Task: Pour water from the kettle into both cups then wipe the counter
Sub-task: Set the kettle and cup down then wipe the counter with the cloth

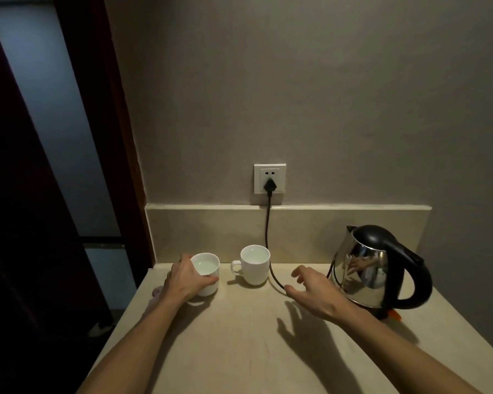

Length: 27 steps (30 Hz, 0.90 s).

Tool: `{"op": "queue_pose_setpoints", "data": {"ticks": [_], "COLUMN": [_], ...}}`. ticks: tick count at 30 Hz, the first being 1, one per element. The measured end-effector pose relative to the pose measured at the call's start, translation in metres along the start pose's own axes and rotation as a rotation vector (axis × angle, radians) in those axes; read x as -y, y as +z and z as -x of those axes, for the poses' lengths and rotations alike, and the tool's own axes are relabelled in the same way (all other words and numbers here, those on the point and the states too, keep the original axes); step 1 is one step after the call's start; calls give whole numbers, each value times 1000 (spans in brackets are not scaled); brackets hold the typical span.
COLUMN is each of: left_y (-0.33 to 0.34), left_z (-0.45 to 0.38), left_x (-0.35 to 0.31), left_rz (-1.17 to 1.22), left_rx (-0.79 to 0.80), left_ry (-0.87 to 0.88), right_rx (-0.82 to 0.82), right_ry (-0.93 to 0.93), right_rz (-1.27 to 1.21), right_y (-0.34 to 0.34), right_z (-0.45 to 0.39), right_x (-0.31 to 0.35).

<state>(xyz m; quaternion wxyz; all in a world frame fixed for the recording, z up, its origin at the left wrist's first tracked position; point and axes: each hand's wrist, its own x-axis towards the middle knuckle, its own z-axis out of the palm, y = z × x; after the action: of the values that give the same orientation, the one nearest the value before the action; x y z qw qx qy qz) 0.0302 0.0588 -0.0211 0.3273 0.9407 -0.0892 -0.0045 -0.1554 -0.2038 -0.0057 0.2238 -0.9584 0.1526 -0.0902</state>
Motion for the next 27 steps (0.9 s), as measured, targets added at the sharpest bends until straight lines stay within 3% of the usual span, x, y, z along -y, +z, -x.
{"op": "queue_pose_setpoints", "data": {"ticks": [14,23,27], "left_y": [6,-49,-76], "left_z": [-35,8,36], "left_x": [-6,7,31], "left_rz": [54,-416,-488], "left_rx": [113,99,51], "left_ry": [-7,114,114], "right_rx": [29,104,195], "right_ry": [15,-173,-350], "right_rz": [-2,-28,13], "right_y": [3,25,62], "right_z": [-16,-20,-28], "right_x": [4,74,129]}}
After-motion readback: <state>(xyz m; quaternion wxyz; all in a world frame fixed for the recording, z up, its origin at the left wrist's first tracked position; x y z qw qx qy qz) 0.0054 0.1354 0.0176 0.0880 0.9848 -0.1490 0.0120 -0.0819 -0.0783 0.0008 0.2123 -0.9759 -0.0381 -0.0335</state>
